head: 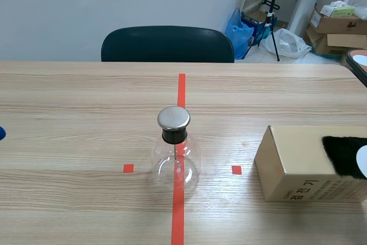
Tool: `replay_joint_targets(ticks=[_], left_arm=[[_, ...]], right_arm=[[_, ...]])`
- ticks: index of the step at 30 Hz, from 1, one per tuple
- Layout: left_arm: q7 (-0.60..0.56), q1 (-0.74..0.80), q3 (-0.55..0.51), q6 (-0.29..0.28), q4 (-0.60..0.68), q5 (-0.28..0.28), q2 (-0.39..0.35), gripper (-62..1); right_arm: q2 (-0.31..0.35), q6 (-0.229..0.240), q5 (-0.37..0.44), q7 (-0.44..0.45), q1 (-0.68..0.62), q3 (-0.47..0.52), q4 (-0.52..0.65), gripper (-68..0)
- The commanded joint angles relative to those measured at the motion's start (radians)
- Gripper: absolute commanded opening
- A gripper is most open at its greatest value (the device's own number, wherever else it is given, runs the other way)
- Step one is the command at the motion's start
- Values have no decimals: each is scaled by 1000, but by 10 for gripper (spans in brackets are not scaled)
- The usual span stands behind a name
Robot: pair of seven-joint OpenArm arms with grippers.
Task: Do the electroscope experiment
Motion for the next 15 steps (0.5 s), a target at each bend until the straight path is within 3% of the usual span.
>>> replay_joint_targets(ticks=[1,9,15], left_arm=[[-14,0,-8,-2,8,-14,5,14],[-14,0,-8,-2,8,-14,5,14],[-14,0,-8,-2,8,-14,5,14]], right_arm=[[8,-53,3,0,3,9,10,-664],[8,-53,-7,-2,0,8,23,-664],[8,-53,-7,-24,-28,8,106,-664]])
